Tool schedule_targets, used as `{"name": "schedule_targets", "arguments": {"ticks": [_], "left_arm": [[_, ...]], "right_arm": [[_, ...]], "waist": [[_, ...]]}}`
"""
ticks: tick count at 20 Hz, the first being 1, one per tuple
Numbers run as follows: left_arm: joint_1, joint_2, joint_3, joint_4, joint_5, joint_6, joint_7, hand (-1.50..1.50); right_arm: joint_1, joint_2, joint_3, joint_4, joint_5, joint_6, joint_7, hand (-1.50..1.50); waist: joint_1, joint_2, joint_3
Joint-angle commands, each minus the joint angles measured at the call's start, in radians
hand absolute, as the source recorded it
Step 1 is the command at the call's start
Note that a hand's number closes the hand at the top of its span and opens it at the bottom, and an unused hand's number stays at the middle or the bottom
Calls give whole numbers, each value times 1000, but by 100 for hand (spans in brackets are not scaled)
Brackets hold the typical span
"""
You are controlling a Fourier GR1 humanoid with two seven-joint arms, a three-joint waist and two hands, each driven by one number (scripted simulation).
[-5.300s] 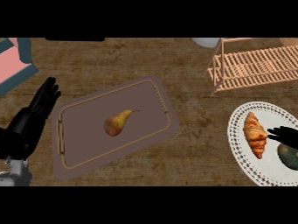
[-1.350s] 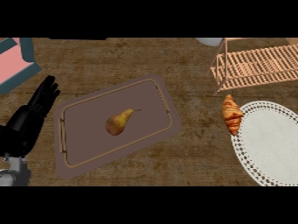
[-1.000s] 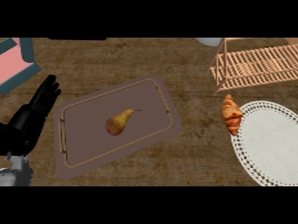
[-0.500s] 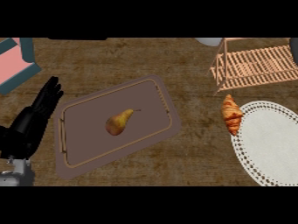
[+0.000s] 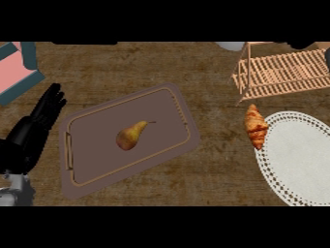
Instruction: Pick the squash from the placemat and place it in the tiered shelf
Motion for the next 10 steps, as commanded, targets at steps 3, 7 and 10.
{"name": "schedule_targets", "arguments": {"ticks": [3, 7, 10], "left_arm": [[16, -39, -35, -10, -42, 36, 1, 0], [12, -4, 6, 2, -10, 7, -18, 0], [39, -38, -43, -40, -49, 29, 8, 0]], "right_arm": [[16, -26, -86, -11, 34, -176, 186, 150], [65, -215, 215, 89, 385, -17, 148, -150], [-2, -213, 150, 114, 300, 89, 80, -150]], "waist": [[-11, -4, 0], [-1, 5, -9], [0, -3, 0]]}}
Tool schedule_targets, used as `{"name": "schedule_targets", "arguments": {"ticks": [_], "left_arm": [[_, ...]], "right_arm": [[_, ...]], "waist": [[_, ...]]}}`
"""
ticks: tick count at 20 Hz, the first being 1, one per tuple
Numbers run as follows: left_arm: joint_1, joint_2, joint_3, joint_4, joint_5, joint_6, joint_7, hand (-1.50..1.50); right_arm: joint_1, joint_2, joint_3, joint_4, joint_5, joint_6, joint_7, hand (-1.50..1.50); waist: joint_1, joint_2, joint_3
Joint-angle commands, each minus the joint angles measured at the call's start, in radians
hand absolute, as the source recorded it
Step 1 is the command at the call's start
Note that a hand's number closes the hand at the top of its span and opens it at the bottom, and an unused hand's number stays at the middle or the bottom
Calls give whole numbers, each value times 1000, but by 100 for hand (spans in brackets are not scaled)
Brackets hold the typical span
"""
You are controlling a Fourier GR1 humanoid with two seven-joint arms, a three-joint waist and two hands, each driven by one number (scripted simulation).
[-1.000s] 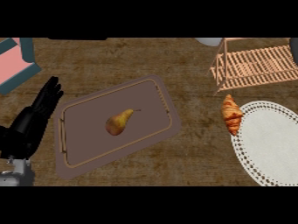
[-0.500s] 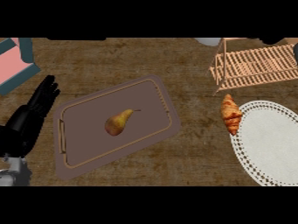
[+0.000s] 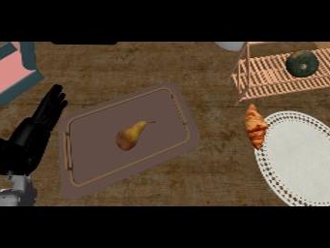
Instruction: Pick the squash from the placemat and place it in the tiered shelf
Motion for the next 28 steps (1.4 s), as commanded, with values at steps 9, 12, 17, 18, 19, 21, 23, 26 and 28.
{"name": "schedule_targets", "arguments": {"ticks": [9, 12, 17, 18, 19, 21, 23, 26, 28], "left_arm": [[19, -41, -29, -15, -38, 28, 3, 0], [34, 3, 20, -19, 1, -10, -4, 0], [25, -5, 22, -29, 14, -11, 17, 0], [12, -16, 16, -15, -20, 19, 4, 0], [42, 10, 36, -38, 15, -17, 10, 0], [19, 13, 42, -3, 22, -24, 7, 0], [27, -1, 22, -24, -8, -2, 9, 0], [27, 14, 43, 7, 2, -19, -21, 0], [19, 4, 39, -6, 5, -10, 6, 0]], "right_arm": [[-139, 40, -201, -68, -140, 9, 151, -150], [-145, 17, -288, -89, -215, -45, 130, -150], [-251, 3, -379, -179, -303, 49, 267, -150], [-198, 7, -416, -192, -327, 2, 271, -150], [-242, -3, -463, -179, -359, 30, 334, -150], [-271, -67, -550, -175, -427, 67, 357, -150], [-258, -120, -626, -168, -482, 90, 376, -150], [-234, -217, -725, -150, -570, 189, 389, -150], [-200, -270, -772, -177, -621, 261, 399, -150]], "waist": [[-6, -5, 3], [-3, -4, 3], [-15, -13, 2], [-23, -11, 3], [-16, -15, 3], [-30, -13, 3], [-32, -13, 4], [-41, -11, 4], [-46, -14, 4]]}}
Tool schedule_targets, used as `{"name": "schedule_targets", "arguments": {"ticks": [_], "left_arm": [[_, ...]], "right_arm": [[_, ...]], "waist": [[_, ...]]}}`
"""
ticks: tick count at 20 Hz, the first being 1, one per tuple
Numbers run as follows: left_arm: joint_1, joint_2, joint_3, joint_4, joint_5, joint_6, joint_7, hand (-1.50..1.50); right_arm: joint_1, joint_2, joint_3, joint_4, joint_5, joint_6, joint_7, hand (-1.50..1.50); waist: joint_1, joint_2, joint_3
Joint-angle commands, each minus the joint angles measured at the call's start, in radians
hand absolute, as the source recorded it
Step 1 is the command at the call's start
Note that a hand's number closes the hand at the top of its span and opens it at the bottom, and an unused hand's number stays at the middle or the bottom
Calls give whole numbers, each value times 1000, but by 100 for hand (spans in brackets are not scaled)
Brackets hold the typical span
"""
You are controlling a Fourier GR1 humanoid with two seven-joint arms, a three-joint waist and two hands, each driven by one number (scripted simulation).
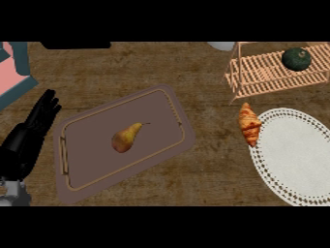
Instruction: Pick the squash from the placemat and place it in the tiered shelf
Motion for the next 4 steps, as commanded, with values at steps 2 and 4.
{"name": "schedule_targets", "arguments": {"ticks": [2, 4], "left_arm": [[-29, -18, -3, -8, -1, 20, 26, 0], [-7, -8, 6, -26, 12, 4, 22, 0]], "right_arm": [[55, -170, -150, 1, -146, 187, 9, -150], [88, -243, -212, 57, -186, 205, -49, -150]], "waist": [[-6, 2, 1], [10, 6, 1]]}}
